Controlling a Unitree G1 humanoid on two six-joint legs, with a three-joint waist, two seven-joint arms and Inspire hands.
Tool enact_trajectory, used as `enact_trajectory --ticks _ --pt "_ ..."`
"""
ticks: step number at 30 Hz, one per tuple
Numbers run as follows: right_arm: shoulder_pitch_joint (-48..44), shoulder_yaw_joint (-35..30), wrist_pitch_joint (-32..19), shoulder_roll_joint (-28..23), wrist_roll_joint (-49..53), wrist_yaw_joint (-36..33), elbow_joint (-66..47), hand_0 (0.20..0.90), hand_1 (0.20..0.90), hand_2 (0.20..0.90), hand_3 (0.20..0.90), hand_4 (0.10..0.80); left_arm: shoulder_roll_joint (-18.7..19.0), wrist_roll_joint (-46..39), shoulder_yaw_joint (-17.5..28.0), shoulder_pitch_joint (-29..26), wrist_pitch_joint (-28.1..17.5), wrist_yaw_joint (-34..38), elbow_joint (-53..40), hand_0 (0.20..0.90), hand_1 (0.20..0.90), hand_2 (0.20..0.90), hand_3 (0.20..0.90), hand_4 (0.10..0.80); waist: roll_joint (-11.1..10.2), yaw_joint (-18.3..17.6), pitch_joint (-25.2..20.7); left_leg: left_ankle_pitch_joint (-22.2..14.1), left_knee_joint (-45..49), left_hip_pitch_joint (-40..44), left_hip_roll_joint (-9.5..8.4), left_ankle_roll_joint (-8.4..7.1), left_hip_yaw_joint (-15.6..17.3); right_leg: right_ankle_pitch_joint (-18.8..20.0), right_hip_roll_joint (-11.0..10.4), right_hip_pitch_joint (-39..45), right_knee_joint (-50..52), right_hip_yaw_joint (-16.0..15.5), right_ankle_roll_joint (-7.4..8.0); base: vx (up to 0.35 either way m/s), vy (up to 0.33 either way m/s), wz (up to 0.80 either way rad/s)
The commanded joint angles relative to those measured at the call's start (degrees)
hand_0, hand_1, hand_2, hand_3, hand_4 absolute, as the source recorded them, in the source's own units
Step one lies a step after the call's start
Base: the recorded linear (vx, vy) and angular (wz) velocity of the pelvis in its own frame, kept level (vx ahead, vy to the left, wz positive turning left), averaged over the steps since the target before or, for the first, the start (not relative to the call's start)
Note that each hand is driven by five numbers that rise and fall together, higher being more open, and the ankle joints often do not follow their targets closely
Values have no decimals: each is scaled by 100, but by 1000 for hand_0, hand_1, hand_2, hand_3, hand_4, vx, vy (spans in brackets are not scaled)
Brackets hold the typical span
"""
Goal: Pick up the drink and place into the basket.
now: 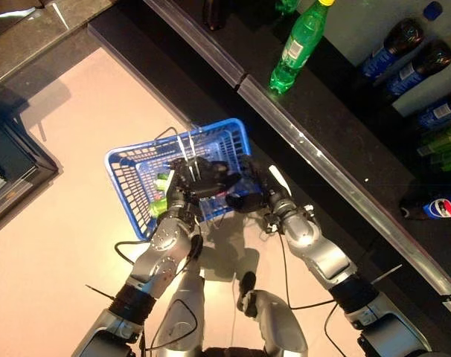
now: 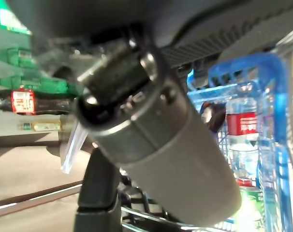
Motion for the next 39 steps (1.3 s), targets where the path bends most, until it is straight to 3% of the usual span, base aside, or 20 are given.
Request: enact_trajectory --ticks 1,2,4,8,14,21,32,39 --pt "1660 -1462 -1625 -331 249 713 -1404 900 900 900 900 800 -302 -2235 1769 1622 -1812 -4552 -2243 300 300 300 200 100 261 378 -937 -687 173 620 108 194 -118 1115 -249 109 -711 -201 -167 76 -166 -3" --pt "1951 -1695 -1692 -238 322 856 -1546 900 900 900 900 800 -352 -2507 2035 2099 -1513 -5066 -2213 300 300 300 200 100 256 482 -994 -689 128 665 109 192 -175 1131 -253 197 -790 -258 -155 85 -171 6" --pt "2046 -1757 -1664 -152 463 909 -1629 900 900 900 900 800 -378 -2580 2125 2236 -1298 -5149 -2192 300 300 300 200 100 241 546 -1048 -686 81 714 106 188 -228 1155 -254 291 -881 -294 -140 69 -118 20" --pt "2110 -1609 -1448 -74 850 899 -1725 900 900 900 900 800 -379 -2412 2096 2308 -1045 -4553 -1956 300 300 300 200 100 200 610 -1302 -631 -130 922 116 161 -347 1257 -228 557 -1163 -274 -87 83 -116 27" --pt "2790 -1524 -1548 107 1291 1623 -1539 900 900 900 900 800 -505 -2167 2243 2771 -1011 -4226 -1244 300 300 300 200 100 212 494 -1716 -556 -411 1159 209 98 -262 1406 -236 716 -1470 -145 14 61 -51 -1" --pt "3420 -1599 -1342 63 1666 2397 -814 900 900 900 900 800 -704 -2113 2544 3123 -1031 -3674 537 300 300 300 200 100 329 201 -2265 -402 -962 1572 356 -29 0 1570 -229 952 -1965 86 95 51 -3 -4" --pt "3555 -1434 -1070 291 1954 2419 887 900 900 900 900 800 -943 -1632 2561 2740 -973 -2778 2879 300 300 300 200 100 540 -118 -2705 -337 -1221 1794 535 -168 279 1673 -282 1119 -2247 73 117 25 -7 -17" --pt "3374 -1450 -1334 649 1636 2250 2568 900 900 900 900 800 -1120 -1170 2611 2494 -852 -2455 4415 300 300 300 200 100 598 -224 -2829 -346 -1260 1813 600 -227 367 1763 -346 1139 -2371 4 142 -2 -13 -7"
